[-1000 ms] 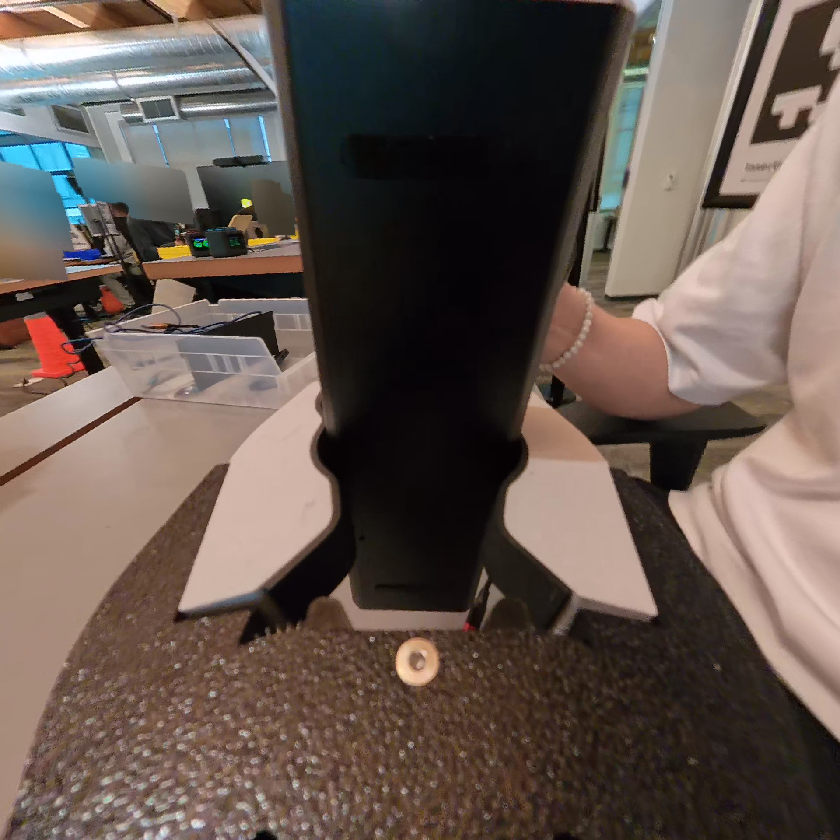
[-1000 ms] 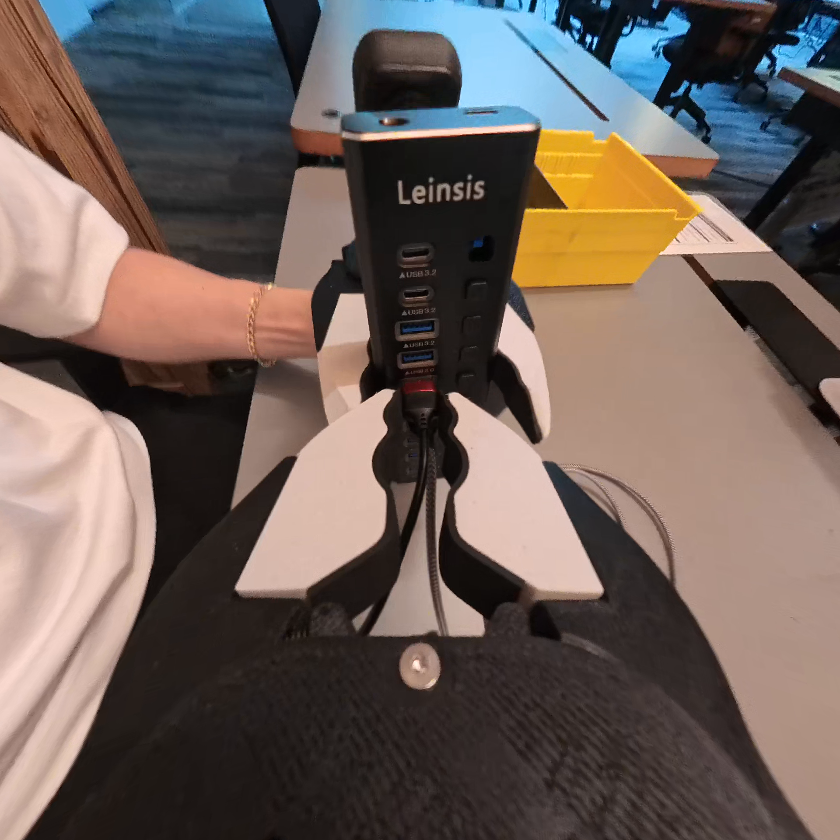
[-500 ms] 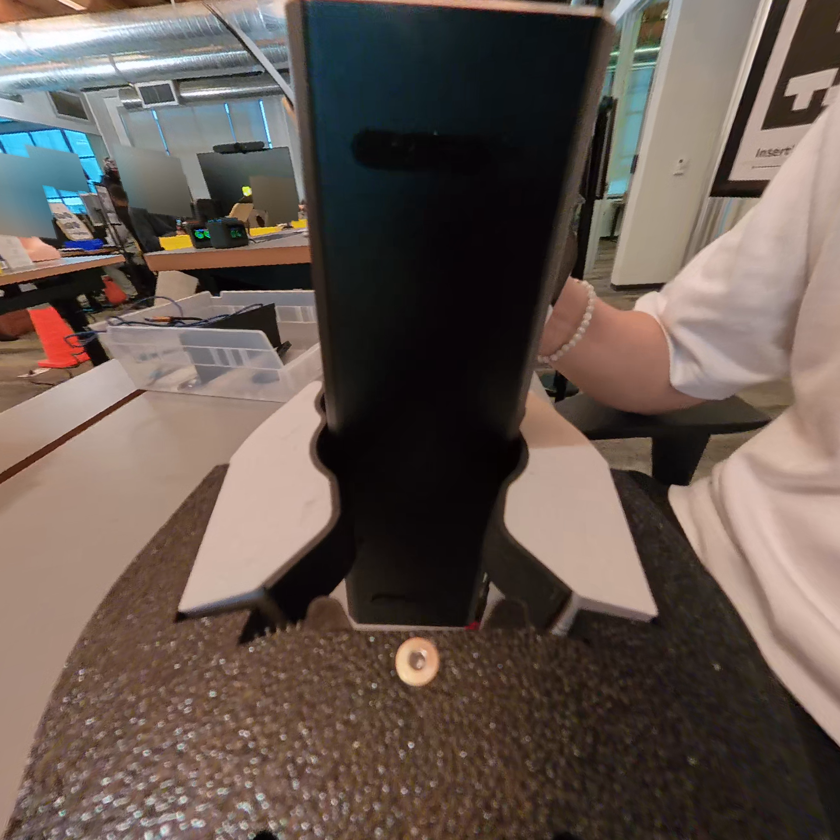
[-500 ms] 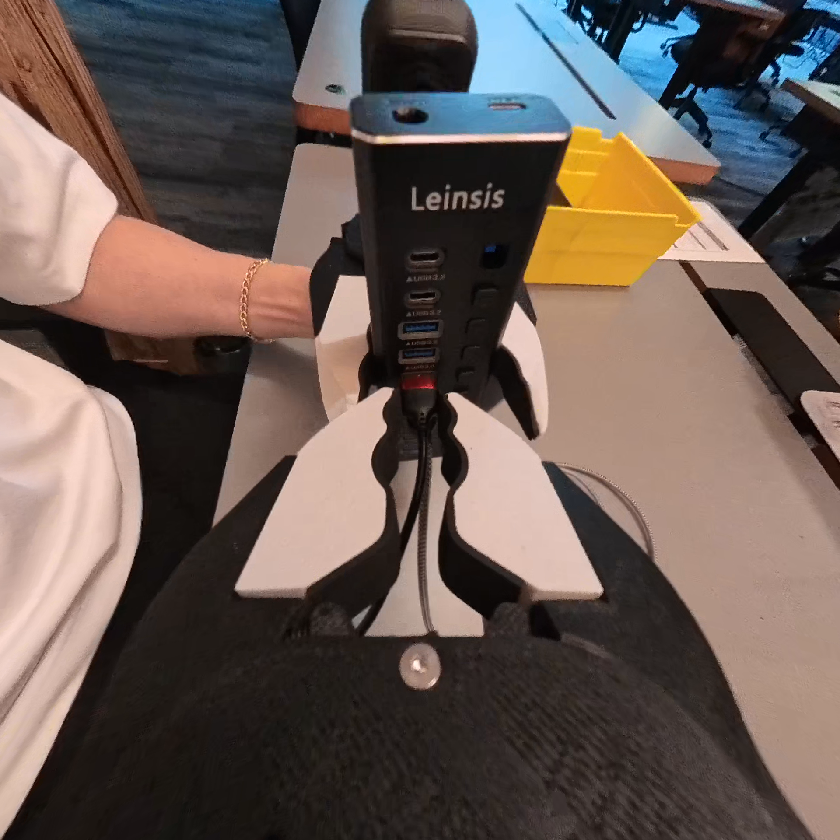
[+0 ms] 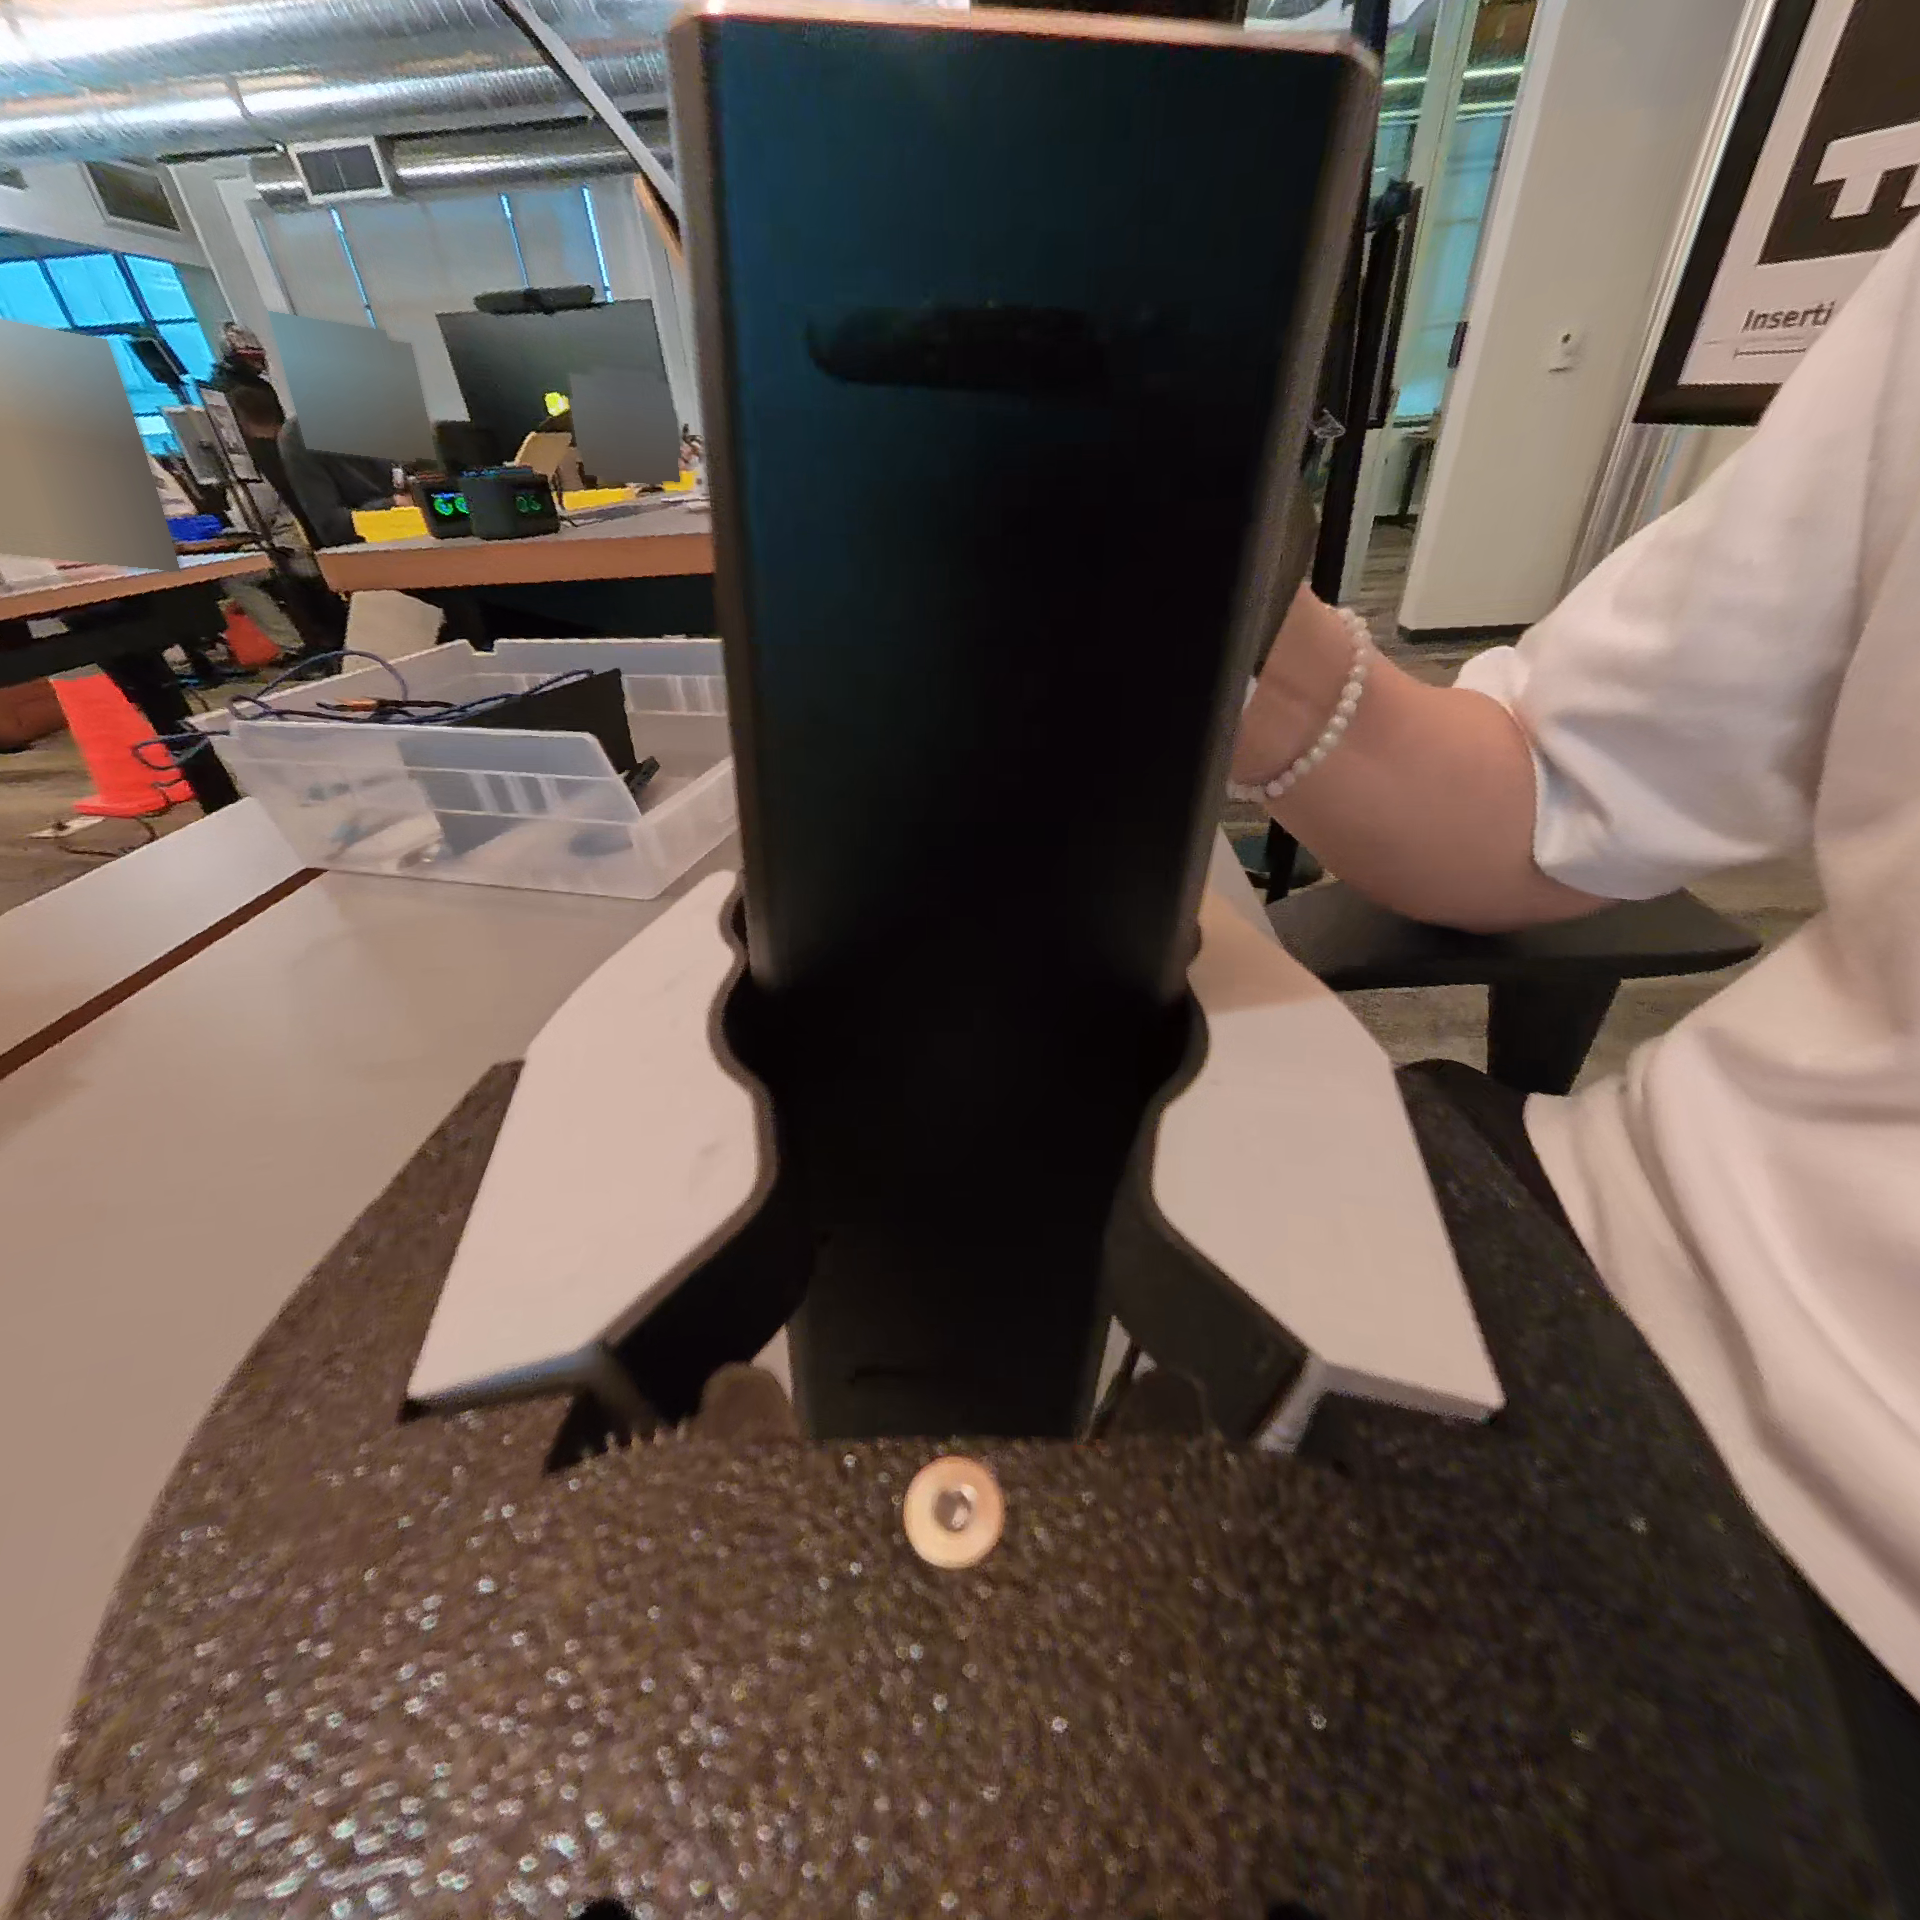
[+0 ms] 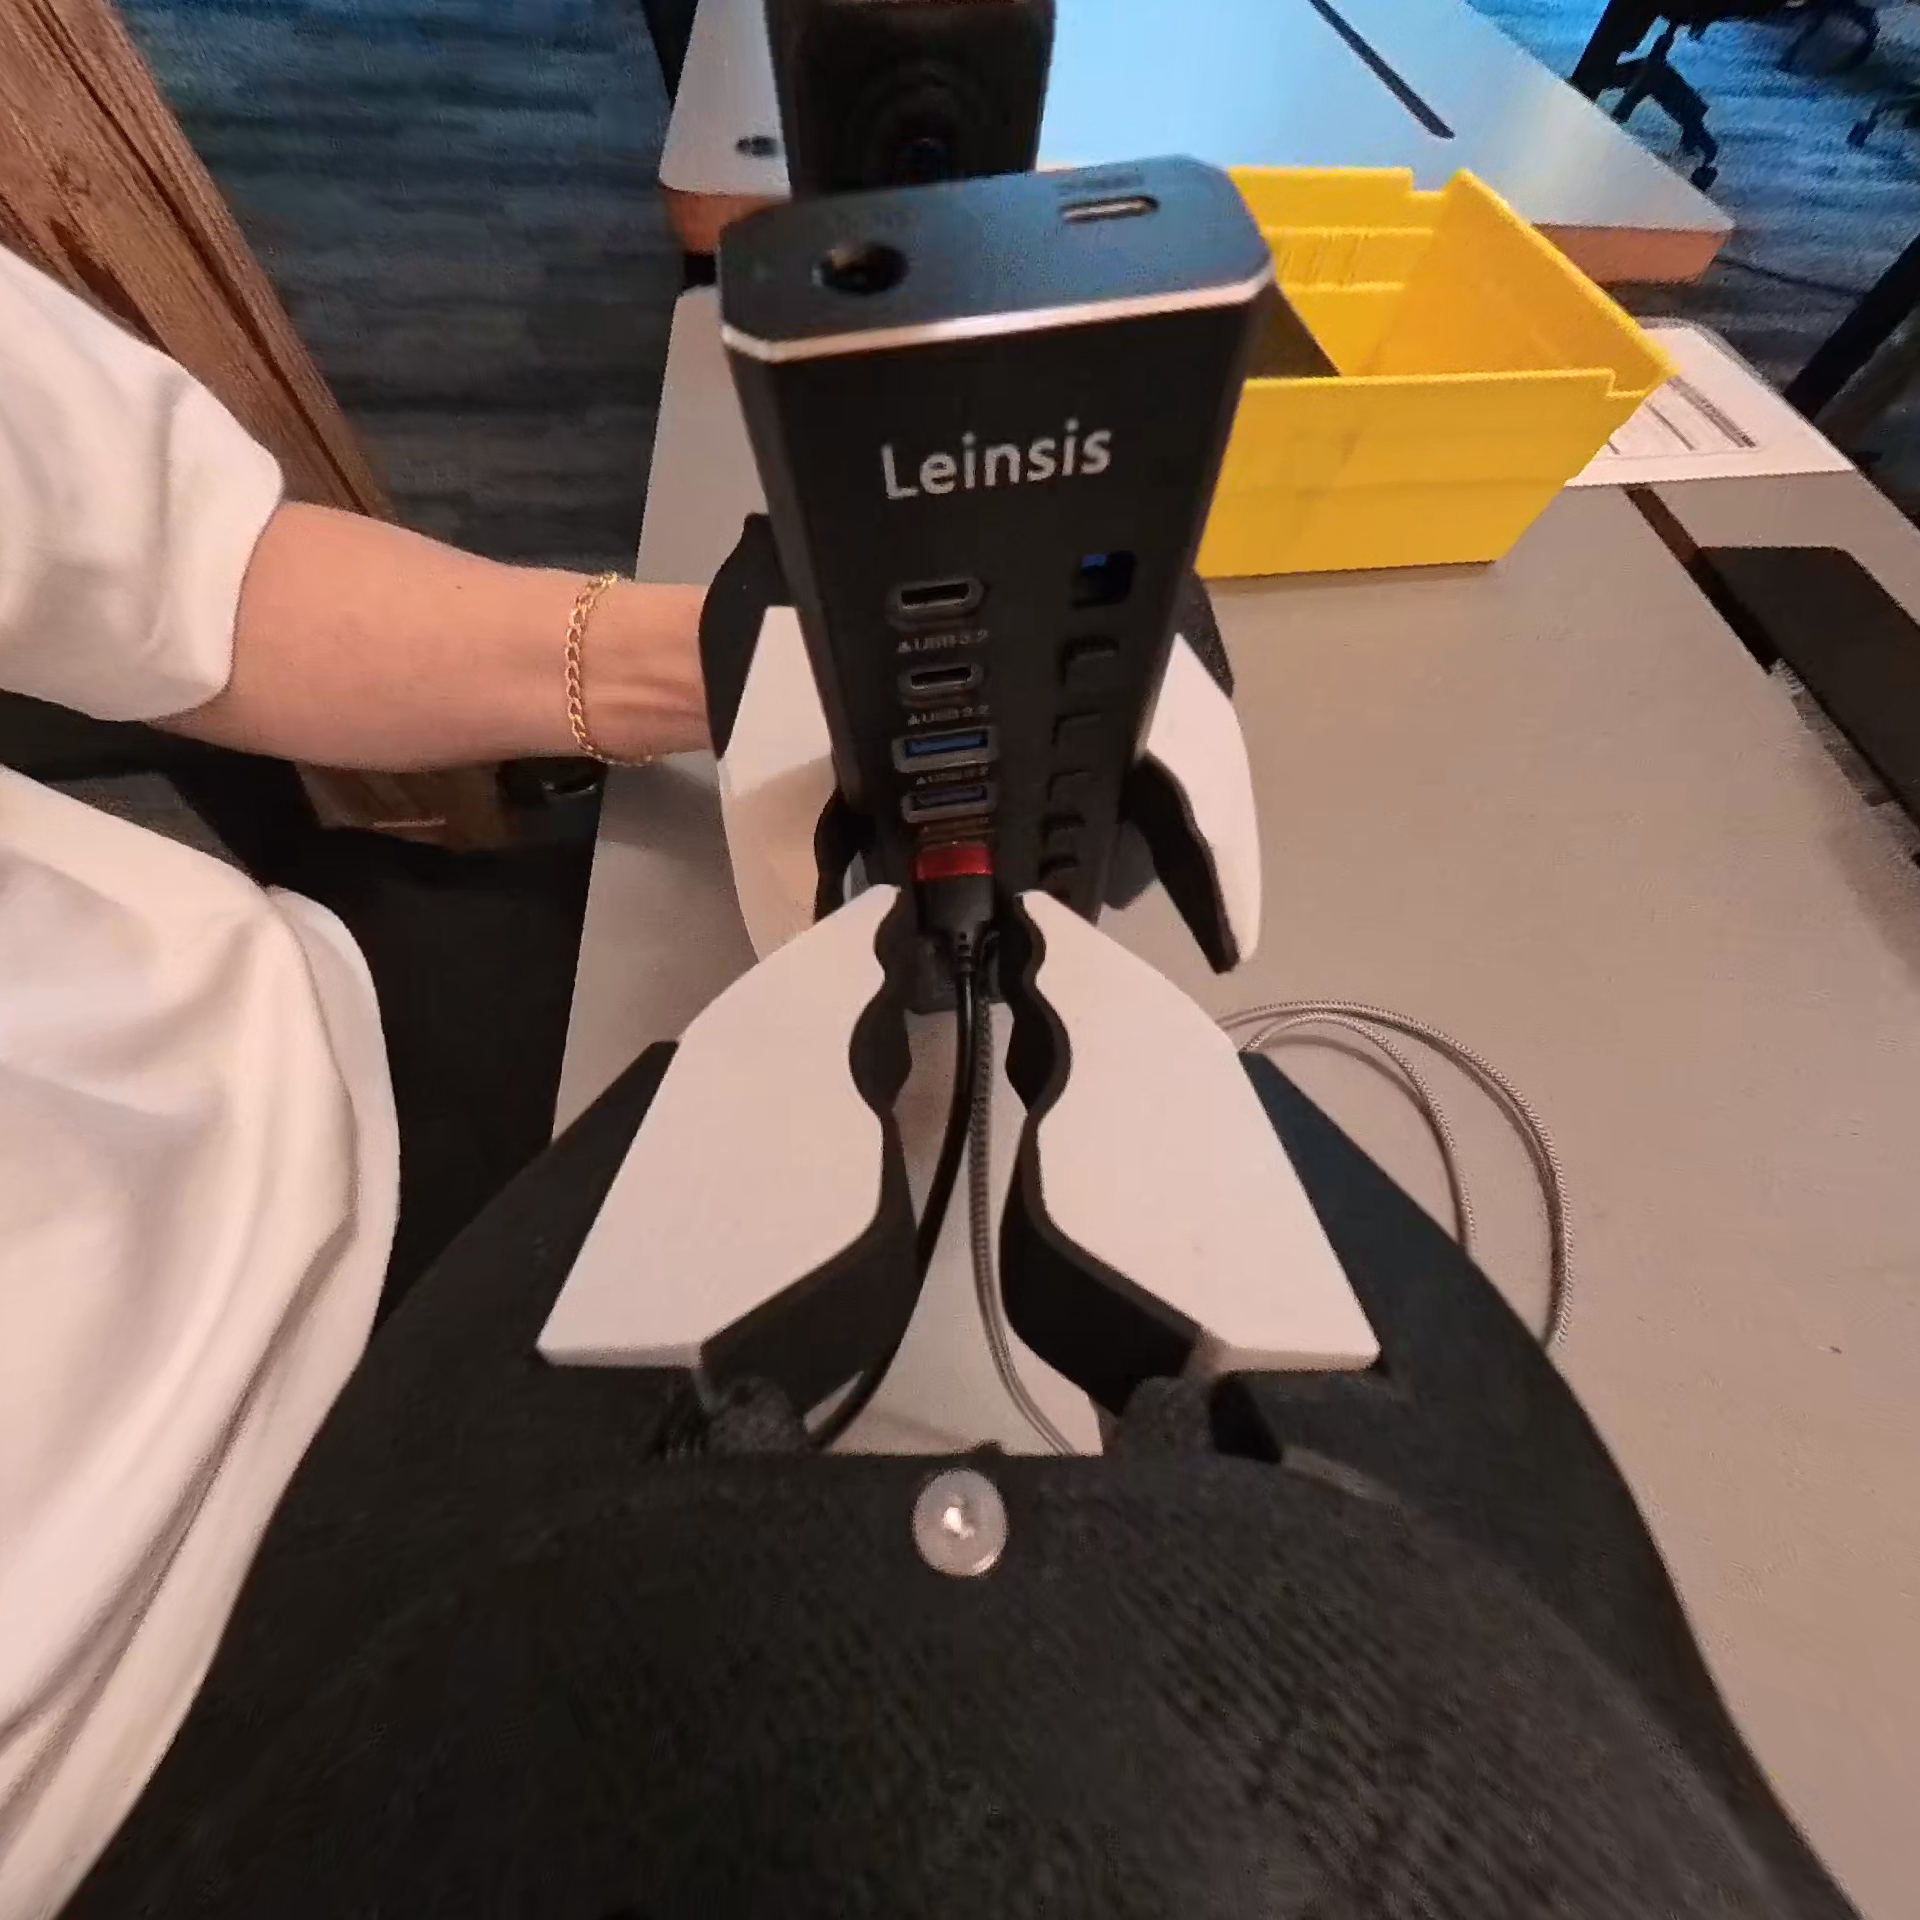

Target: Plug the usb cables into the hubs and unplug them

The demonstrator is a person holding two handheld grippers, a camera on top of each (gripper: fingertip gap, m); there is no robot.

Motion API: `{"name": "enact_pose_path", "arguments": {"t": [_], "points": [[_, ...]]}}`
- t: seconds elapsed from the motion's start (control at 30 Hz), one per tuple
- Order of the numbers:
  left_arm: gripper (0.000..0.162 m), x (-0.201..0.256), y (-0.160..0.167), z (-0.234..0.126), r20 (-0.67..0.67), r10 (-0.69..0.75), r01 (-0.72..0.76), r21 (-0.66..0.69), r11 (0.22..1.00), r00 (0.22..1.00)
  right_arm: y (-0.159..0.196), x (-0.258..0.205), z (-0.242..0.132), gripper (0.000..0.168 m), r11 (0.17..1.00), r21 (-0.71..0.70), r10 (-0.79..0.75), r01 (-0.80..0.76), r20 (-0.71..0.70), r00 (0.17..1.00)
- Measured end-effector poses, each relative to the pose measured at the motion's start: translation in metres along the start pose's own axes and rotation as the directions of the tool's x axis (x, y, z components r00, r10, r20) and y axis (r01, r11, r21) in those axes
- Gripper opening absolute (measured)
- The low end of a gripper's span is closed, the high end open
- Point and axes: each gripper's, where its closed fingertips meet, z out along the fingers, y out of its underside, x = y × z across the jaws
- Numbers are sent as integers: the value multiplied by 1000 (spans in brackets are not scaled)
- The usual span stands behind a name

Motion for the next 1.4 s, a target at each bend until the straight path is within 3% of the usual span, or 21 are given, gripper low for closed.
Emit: {"name": "enact_pose_path", "arguments": {"t": [0.07, 0.23, 0.37, 0.5, 0.67, 0.77, 0.83, 0.93, 0.97, 1.0, 1.03, 1.07, 1.1, 1.2, 1.27, 1.4], "points": [[72, 2, 2, 1, -12, -1, 1, 3, 1000, 1000, 3, -2, -1, 17, 998, -53, -44, 43, -21, 999], [71, -1, 1, 2, 14, -5, 5, -4, 1000, 1000, 2, 2, -3, 17, 1000, -11, -4, 4, -11, 1000], [72, 7, 5, 3, -43, -5, 6, 21, 1000, 999, 6, -6, -2, 17, 988, -124, -96, 88, -64, 993], [72, 2, -2, 0, -22, -44, 45, 44, 998, 999, -1, 0, -2, 17, 999, -26, -21, 20, -35, 999], [72, 6, 9, 3, -53, -16, 17, 14, 1000, 998, 9, -6, -3, 16, 988, -132, -91, 85, -39, 995], [72, 1, 4, 2, -18, -37, 37, 14, 999, 999, 6, 1, -4, 16, 999, -45, -17, 16, -7, 1000], [72, 1, 4, -1, -11, 6, -6, -4, 1000, 1000, 9, -3, -1, 16, 997, -75, -17, 17, -6, 1000], [72, 3, 4, -1, -36, -26, 27, 32, 999, 999, 5, -3, -4, 15, 993, -106, -59, 54, -46, 997], [72, -2, 4, -3, -4, -29, 29, 21, 999, 1000, 12, 4, -8, 7, 991, -128, -40, 31, -73, 997], [72, -8, 0, -15, 19, -28, 28, 37, 999, 999, 22, 36, -28, 7, 985, -175, -60, 14, -257, 965], [71, -16, -10, -32, 47, -43, 38, 98, 994, 998, 23, 51, -51, 7, 991, -131, -26, -15, -305, 952], [72, -23, -22, -49, 78, -64, 50, 168, 985, 995, 1, 43, -64, 6, 997, 55, 57, -46, -213, 975], [72, -29, -30, -58, 99, -74, 52, 211, 976, 992, -12, 44, -71, 6, 986, 152, 104, -73, -204, 973], [71, -25, -37, -51, 94, -33, 15, 191, 981, 995, -8, 24, -48, 6, 999, 44, -22, 30, -172, 985], [71, -22, -31, -45, 103, 7, -20, 121, 992, 995, -16, 16, -46, 6, 996, 84, -21, 33, -132, 991], [71, -24, -32, -46, 124, 16, -30, 108, 994, 992, -19, 40, -69, 6, 983, 181, 53, -14, -216, 975]]}}
